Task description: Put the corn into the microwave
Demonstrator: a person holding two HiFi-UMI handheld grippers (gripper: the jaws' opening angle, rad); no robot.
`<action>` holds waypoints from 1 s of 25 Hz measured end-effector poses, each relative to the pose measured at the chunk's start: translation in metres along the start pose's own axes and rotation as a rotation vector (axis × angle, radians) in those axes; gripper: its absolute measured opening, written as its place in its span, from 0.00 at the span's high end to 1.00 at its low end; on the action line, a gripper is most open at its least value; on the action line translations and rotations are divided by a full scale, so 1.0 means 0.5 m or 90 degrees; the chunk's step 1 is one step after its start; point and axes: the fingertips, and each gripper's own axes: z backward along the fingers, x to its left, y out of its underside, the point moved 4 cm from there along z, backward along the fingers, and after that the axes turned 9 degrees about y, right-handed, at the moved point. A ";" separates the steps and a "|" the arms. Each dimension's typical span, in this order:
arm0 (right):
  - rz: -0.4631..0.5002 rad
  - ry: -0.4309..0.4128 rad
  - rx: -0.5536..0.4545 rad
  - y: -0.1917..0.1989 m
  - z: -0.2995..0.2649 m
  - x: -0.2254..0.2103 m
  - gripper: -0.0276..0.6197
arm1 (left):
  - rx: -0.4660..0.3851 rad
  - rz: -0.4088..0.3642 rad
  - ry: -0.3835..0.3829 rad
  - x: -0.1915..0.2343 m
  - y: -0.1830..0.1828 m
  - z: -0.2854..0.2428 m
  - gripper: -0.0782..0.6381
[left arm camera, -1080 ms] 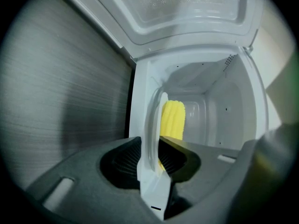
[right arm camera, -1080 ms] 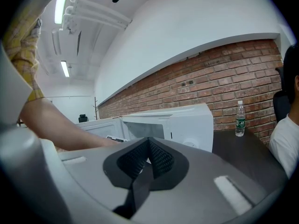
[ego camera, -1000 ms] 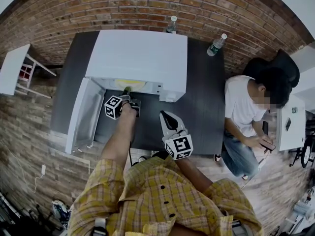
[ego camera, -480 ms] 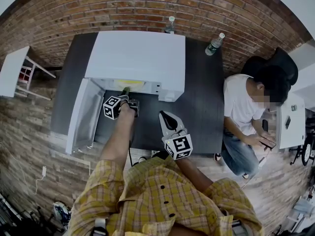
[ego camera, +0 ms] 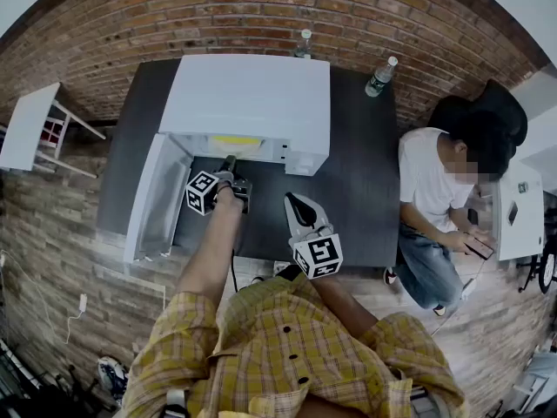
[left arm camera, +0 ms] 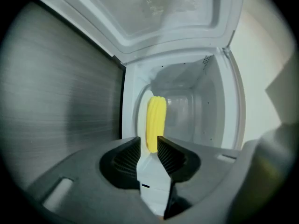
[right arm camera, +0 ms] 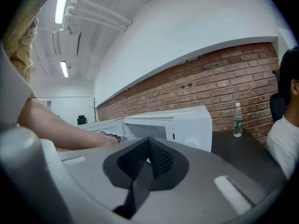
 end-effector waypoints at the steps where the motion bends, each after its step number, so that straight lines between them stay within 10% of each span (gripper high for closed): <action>1: -0.001 0.002 -0.001 -0.002 0.003 0.002 0.96 | 0.006 0.000 0.009 -0.010 0.006 0.006 0.73; 25: -0.021 0.015 -0.035 -0.024 0.105 0.105 0.96 | 0.094 -0.009 0.143 -0.124 0.092 0.262 0.89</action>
